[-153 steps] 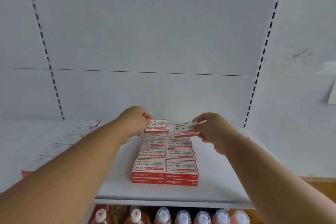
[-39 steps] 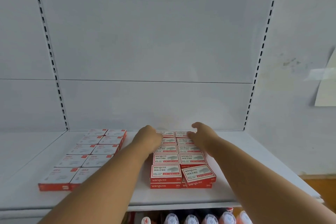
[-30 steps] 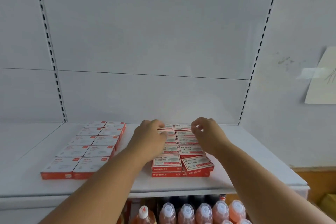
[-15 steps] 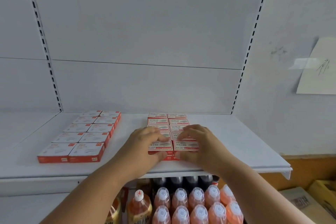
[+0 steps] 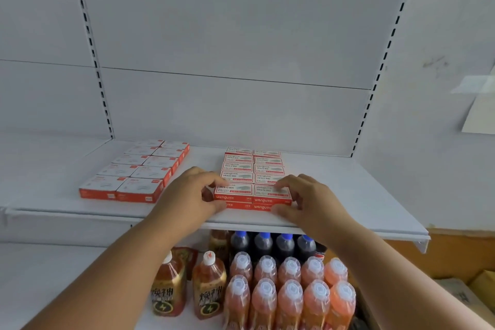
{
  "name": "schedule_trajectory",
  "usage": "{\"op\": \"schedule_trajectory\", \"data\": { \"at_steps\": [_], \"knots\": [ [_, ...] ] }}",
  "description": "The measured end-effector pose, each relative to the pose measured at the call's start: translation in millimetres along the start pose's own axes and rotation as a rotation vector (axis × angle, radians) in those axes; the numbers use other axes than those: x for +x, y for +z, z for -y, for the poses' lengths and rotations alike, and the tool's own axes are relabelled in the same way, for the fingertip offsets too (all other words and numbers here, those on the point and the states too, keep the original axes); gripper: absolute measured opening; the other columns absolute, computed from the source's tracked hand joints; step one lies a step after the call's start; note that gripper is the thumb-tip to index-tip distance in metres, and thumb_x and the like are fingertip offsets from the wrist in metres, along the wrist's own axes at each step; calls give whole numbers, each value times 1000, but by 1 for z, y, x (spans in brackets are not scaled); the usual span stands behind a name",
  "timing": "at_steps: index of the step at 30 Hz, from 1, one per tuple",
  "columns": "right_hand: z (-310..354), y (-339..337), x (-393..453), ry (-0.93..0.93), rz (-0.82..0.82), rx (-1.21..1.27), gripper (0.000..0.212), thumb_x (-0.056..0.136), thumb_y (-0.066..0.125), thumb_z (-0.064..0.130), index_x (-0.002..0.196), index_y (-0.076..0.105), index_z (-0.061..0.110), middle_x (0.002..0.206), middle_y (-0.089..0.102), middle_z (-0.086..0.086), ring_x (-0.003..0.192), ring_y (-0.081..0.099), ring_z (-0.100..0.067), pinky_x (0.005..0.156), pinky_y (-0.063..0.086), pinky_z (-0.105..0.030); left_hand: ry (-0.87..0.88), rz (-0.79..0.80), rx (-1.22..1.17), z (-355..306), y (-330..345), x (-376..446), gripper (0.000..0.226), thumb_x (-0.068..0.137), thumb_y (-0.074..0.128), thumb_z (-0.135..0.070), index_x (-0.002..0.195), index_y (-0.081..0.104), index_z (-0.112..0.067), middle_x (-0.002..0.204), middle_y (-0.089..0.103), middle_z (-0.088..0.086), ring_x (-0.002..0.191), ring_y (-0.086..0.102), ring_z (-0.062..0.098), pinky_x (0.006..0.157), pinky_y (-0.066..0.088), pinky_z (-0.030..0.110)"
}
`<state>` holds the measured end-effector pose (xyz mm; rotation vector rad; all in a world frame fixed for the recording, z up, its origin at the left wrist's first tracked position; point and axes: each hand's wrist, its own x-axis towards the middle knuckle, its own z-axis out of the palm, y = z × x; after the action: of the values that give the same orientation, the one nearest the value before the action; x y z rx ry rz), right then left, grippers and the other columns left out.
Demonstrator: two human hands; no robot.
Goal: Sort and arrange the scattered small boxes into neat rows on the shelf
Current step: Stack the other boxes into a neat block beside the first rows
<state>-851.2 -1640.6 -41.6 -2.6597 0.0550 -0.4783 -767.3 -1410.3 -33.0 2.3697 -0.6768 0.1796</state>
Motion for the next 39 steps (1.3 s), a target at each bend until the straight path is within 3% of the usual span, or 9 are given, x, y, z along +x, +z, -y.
{"op": "schedule_trajectory", "data": {
  "at_steps": [6, 16, 21, 27, 31, 39],
  "knots": [
    [4, 1, -4, 18, -19, -9, 30, 86, 67, 43, 114, 58, 38, 88, 49, 20, 70, 50, 2, 64, 35, -11, 23, -10, -45, 5, 0, -2, 38, 85, 74, -30, 121, 64, -40, 106, 51, -18, 92, 55, 4, 67, 36, 10],
    [7, 8, -6, 42, -68, -94, 31, 87, 65, 42, 116, 57, 37, 97, 55, 13, 76, 55, -1, 70, 45, -20, 94, -50, -18, 11, 6, 2, 37, 89, 70, -29, 125, 63, -37, 118, 53, -11, 93, 48, 3, 63, 31, 1],
    [9, 8, -9, 39, -78, -112, 33, 88, 63, 44, 120, 57, 36, 104, 55, 13, 81, 57, -4, 72, 47, -21, 143, -80, 30, 11, 9, -2, 41, 91, 67, -32, 131, 60, -33, 108, 43, -15, 91, 46, 1, 66, 31, 0],
    [7, 9, -10, 37, -102, -111, 36, 89, 63, 43, 124, 59, 35, 103, 52, 16, 75, 55, -2, 69, 39, -16, 191, -124, 69, 8, 15, -5, 46, 89, 69, -35, 132, 59, -25, 124, 50, -9, 105, 56, 8, 90, 47, 17],
    [5, 10, -9, 33, -110, -98, 36, 89, 64, 41, 124, 61, 33, 100, 51, 16, 74, 54, 0, 66, 35, -12, 163, -148, 77, 3, 15, -3, 45, 89, 70, -34, 131, 61, -24, 120, 53, -7, 105, 59, 11, 88, 49, 19],
    [4, 11, -11, -8, -140, -102, 37, 89, 65, 37, 126, 63, 29, 106, 48, 11, 76, 56, -6, 73, 42, -18, 139, -176, 100, -1, 18, -4, 47, 88, 68, -40, 132, 60, -25, 122, 53, -7, 105, 58, 11, 86, 49, 20]
  ]
}}
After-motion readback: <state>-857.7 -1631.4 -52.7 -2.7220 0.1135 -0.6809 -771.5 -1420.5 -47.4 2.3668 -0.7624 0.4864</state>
